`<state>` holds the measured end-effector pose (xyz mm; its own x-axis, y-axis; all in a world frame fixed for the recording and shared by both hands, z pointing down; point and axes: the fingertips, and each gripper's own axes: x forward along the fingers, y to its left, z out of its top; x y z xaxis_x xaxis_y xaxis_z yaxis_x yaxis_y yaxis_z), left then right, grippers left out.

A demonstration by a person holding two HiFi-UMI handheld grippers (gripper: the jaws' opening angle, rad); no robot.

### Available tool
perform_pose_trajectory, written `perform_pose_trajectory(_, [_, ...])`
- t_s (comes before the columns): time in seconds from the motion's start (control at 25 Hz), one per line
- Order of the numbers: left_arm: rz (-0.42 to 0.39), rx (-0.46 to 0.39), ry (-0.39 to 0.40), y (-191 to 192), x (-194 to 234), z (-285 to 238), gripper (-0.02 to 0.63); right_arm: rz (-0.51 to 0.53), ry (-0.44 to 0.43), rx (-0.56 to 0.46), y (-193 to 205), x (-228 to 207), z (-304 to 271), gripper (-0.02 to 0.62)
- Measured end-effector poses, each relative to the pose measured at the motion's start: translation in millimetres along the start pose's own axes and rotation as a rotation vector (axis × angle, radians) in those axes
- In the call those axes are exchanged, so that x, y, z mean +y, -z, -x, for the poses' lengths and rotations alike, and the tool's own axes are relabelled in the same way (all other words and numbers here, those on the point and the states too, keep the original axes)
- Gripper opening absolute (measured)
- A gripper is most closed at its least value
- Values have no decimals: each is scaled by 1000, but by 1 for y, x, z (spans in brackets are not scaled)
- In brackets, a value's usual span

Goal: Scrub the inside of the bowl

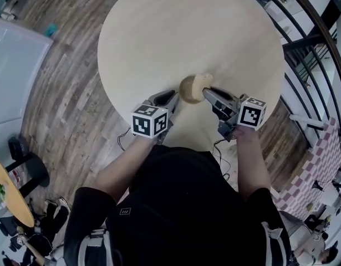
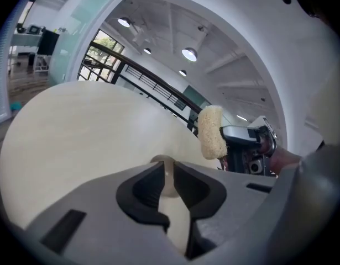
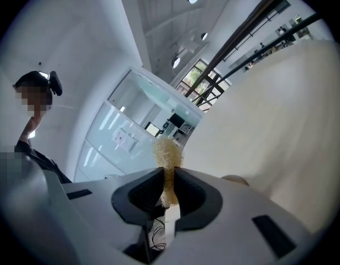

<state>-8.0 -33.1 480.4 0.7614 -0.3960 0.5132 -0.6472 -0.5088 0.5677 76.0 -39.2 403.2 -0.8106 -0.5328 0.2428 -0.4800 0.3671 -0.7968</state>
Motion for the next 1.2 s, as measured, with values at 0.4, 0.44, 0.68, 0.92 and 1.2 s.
perform_pose_trajectory(0.4, [-272,-84,18,-27,-84,31,54,104,0,-159,2,49,88,69])
perform_pose_trajectory(0.44, [-275,-93,12,-26,-93,33,54,116,-7,-166,4,53,97,69])
perform_pose_trajectory(0.68, [-288,-160,-48,-8,-149,45,52,181,-51,-229,9,77,152,68])
perform_pose_trajectory(0.92, [-299,-238,-116,-4,-179,69,43,294,-44,-277,10,95,180,67])
perform_pose_trajectory(1.2, [-416,-345,-117,-34,-204,109,35,403,31,-370,0,119,203,67])
